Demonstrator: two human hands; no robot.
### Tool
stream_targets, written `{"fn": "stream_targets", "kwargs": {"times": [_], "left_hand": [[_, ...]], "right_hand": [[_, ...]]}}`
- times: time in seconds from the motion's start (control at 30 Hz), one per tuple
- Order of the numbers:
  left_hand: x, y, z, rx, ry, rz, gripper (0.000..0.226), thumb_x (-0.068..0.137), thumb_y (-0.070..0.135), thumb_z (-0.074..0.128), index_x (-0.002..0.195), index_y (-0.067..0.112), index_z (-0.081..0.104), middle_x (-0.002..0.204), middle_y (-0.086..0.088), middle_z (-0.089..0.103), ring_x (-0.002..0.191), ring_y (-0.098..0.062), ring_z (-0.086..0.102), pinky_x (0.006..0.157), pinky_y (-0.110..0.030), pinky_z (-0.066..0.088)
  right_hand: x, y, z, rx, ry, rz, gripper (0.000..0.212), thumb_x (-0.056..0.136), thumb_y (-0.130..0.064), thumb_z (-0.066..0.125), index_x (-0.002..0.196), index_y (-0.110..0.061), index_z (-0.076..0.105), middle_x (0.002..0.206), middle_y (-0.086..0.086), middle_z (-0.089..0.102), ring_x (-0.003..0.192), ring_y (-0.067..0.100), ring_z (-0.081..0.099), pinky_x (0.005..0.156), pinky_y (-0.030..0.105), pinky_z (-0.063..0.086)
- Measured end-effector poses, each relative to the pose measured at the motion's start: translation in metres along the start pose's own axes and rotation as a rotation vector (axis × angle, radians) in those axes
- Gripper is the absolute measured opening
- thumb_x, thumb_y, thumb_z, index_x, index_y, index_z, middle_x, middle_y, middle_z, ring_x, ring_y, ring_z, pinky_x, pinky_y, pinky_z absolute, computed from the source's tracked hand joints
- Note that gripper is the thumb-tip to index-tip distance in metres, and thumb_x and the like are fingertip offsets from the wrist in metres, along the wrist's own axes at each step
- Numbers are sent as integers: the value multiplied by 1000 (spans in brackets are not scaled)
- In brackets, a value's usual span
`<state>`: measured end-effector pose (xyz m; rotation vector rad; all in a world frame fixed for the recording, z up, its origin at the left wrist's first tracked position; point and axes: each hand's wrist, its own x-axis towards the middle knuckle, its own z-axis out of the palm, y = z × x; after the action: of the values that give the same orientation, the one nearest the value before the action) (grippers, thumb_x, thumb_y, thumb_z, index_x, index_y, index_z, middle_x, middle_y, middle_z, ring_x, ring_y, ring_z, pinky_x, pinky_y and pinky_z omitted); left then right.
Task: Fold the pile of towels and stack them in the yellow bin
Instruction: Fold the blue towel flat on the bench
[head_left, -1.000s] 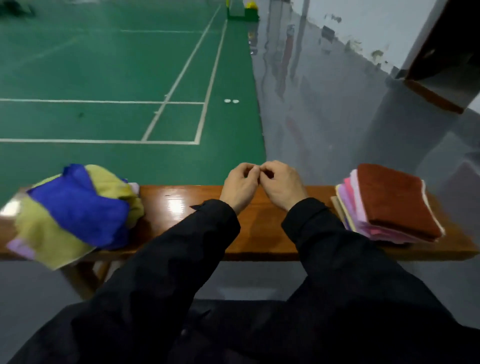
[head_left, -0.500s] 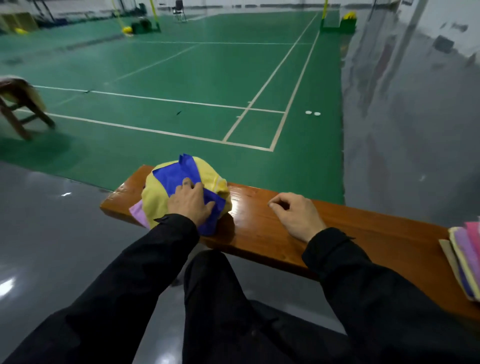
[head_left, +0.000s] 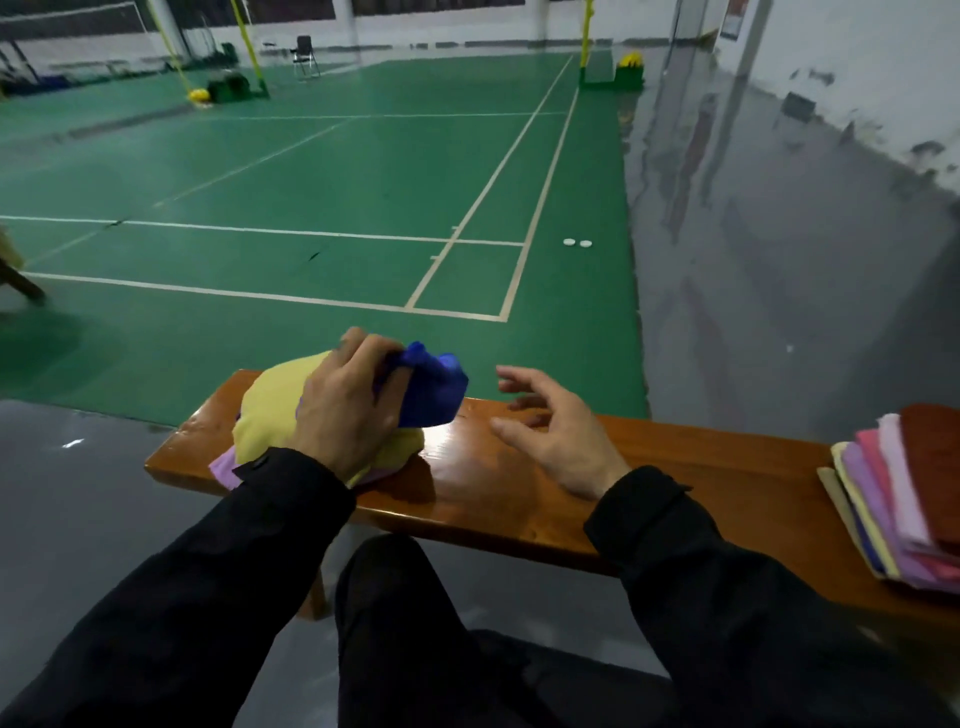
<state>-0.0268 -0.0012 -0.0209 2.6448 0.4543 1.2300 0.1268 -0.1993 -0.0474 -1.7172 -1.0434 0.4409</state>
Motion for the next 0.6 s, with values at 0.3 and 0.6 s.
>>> {"fn": "stream_targets", "kwargs": {"times": [0.3,0.6], "left_hand": [[55,104,5,-772,-407,22,17,99,13,49,108,17,62,96,5,68,91,-9,62,84,-25,49],[57,132,38,-1142,-673,-222,12,89,22,67,97,14,67,94,-4,71,87,-15,63,78,-24,53]], "right_hand": [[1,-49,-74,254,-159,-119,83,85,-4,80,153,-30,40,149,4,54,128,8,58,101,22,49],[-34,-34,-127,515,4,10,19,79,-9,74,92,-10,60,85,7,67,77,19,65,68,26,55]]}}
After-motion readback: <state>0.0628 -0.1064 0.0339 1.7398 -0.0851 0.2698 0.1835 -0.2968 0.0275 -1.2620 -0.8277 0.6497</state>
